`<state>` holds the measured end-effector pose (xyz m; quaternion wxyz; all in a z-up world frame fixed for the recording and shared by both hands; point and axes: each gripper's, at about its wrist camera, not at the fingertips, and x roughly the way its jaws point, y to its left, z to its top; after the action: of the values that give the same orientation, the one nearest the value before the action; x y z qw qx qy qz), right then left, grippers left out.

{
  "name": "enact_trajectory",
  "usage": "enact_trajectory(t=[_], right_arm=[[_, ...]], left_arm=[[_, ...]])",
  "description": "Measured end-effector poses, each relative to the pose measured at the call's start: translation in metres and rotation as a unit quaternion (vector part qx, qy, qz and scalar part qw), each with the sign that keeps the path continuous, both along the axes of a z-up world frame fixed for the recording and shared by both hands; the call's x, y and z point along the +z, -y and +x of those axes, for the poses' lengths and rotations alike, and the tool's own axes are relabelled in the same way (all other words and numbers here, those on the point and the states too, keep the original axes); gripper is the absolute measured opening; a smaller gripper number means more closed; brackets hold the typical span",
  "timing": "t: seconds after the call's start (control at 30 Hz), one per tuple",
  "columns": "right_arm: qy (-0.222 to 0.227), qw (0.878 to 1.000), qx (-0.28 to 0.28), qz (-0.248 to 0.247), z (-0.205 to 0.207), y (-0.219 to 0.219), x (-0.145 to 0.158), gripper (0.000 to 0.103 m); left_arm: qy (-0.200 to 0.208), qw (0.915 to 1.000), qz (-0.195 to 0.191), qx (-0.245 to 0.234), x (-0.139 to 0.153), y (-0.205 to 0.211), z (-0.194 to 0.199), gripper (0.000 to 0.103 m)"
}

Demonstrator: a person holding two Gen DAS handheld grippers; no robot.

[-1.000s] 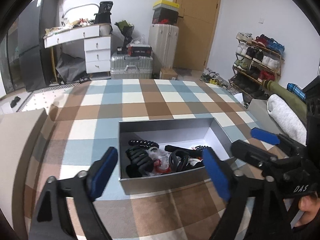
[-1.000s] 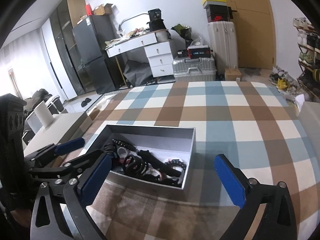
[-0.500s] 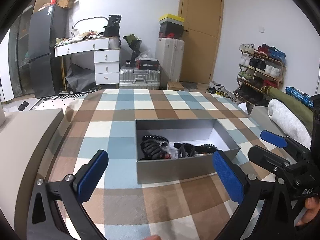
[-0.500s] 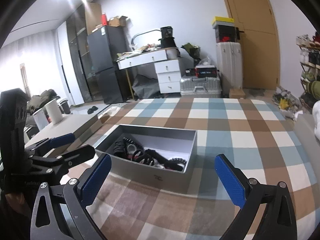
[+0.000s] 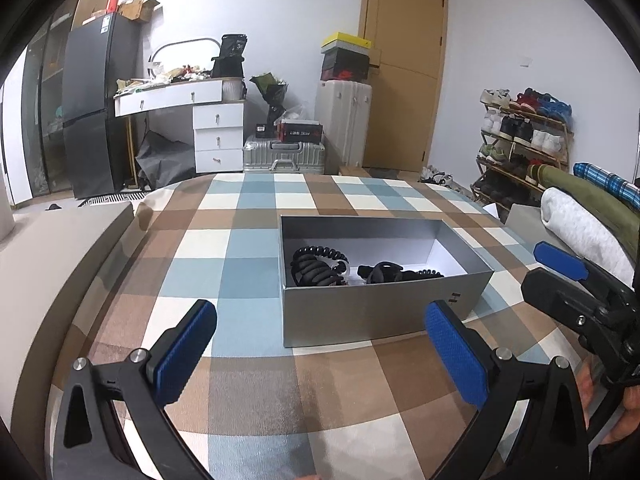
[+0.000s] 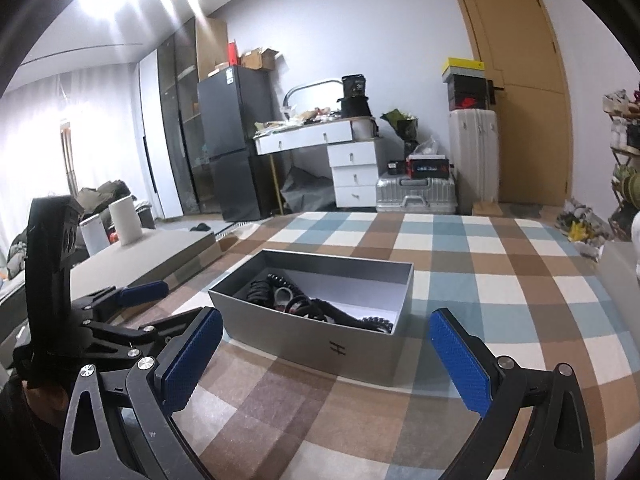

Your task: Organize jewelry

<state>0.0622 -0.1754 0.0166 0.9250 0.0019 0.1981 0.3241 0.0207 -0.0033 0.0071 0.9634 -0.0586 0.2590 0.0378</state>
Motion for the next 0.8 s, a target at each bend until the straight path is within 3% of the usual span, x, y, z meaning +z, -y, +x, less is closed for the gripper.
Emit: enact_trajectory(t=[0.8], right_arm=[[0.024, 1.0, -0.011, -0.002, -0.0071, 0.0021, -0.0023, 0.103]], left_arm=[[0.017, 0.9997, 0.001, -0.016, 0.0012, 0.0029, -0.0065, 0.102]])
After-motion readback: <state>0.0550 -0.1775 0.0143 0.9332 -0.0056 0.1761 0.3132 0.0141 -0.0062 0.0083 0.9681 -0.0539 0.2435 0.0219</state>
